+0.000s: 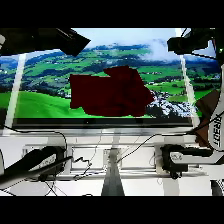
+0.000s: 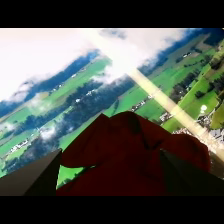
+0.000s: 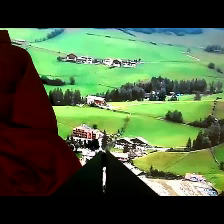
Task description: Fold the clothes and pants, and hang the long-sleeved shirts on hangers.
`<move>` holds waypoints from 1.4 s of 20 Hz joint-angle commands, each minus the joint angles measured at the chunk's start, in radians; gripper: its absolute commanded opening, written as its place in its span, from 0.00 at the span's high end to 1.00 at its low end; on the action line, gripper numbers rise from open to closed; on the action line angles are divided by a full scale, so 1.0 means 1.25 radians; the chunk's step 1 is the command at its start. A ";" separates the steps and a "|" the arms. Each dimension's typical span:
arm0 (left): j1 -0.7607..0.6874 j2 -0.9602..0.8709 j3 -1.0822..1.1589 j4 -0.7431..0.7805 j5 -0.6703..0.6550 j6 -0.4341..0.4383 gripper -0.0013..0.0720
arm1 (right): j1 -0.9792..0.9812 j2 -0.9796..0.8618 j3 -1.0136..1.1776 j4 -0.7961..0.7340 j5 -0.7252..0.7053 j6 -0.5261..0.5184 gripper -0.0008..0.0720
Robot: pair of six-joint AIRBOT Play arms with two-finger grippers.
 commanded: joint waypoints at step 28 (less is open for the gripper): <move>0.340 0.102 -0.515 -0.085 -0.200 0.006 0.04 | -0.006 0.001 0.000 -0.008 0.015 -0.002 0.97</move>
